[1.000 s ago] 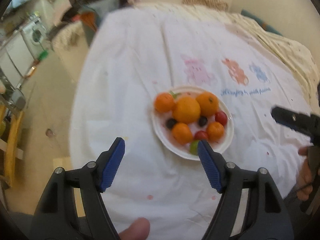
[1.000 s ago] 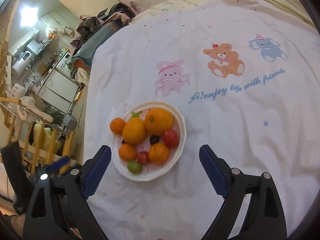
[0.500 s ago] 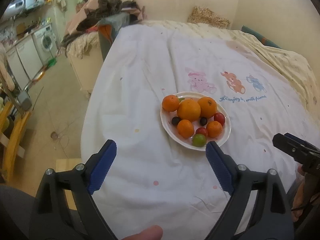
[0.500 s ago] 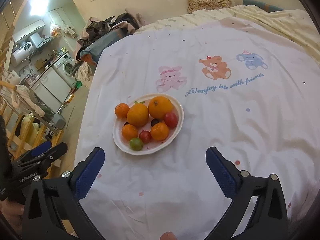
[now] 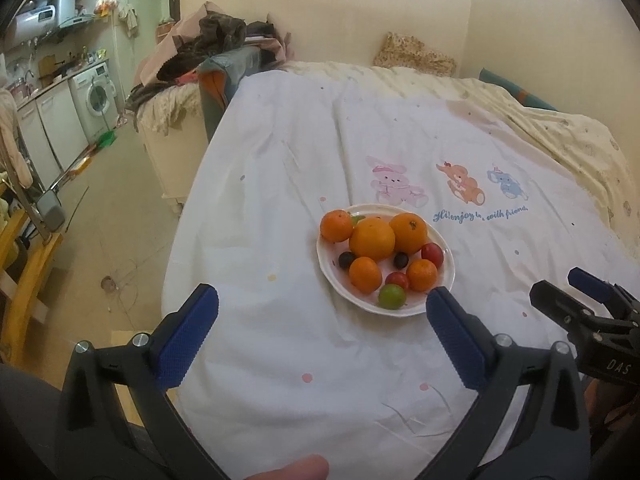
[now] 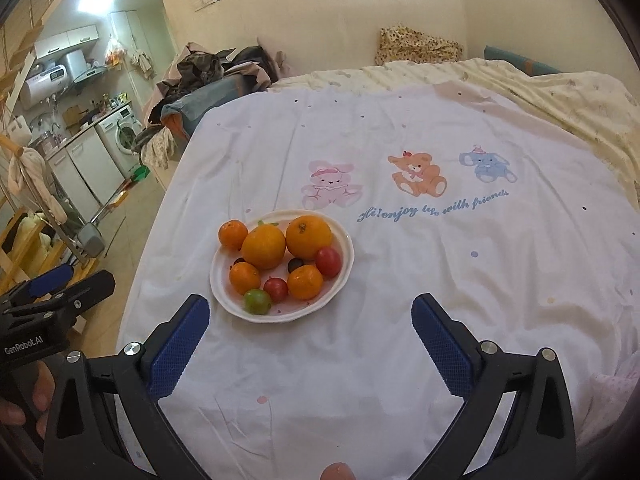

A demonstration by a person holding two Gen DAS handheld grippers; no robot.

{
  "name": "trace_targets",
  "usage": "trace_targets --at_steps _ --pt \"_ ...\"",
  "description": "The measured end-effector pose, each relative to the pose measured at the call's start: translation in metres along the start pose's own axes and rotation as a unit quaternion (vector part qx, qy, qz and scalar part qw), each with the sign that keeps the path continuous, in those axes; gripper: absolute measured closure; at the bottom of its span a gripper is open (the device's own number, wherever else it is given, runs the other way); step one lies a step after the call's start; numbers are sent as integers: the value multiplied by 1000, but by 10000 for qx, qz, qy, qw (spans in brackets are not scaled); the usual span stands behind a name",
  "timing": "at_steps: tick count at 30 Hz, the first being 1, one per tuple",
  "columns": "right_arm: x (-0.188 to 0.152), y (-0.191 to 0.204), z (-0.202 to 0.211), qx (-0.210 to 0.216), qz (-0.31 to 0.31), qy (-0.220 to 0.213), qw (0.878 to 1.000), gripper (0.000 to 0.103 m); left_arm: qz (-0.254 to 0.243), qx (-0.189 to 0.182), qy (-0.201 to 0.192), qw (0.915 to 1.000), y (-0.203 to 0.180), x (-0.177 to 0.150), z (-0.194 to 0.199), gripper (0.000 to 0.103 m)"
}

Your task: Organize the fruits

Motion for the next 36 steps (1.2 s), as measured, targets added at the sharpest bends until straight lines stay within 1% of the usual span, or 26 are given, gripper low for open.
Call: trace_targets --at_steps 9,16,36 --pt "2 0 -2 0 -57 8 10000 0 77 -24 153 9999 0 -4 -6 0" --pt "3 -3 -2 6 -133 27 9999 0 87 -43 172 9998 0 -4 -5 0" --pt "3 -4 -2 -25 -104 23 9999 0 104 -43 206 9997 1 -4 -6 0"
Point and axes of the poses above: each gripper's, at about its wrist camera, not at the fingertips, and z roughly against the way its jaws point, y to its left, x to its top, the point moved 4 cm from there along -z, roughly the way its jaws point, and after that the axes turned 11 degrees about -x, right-handed, at the moved point
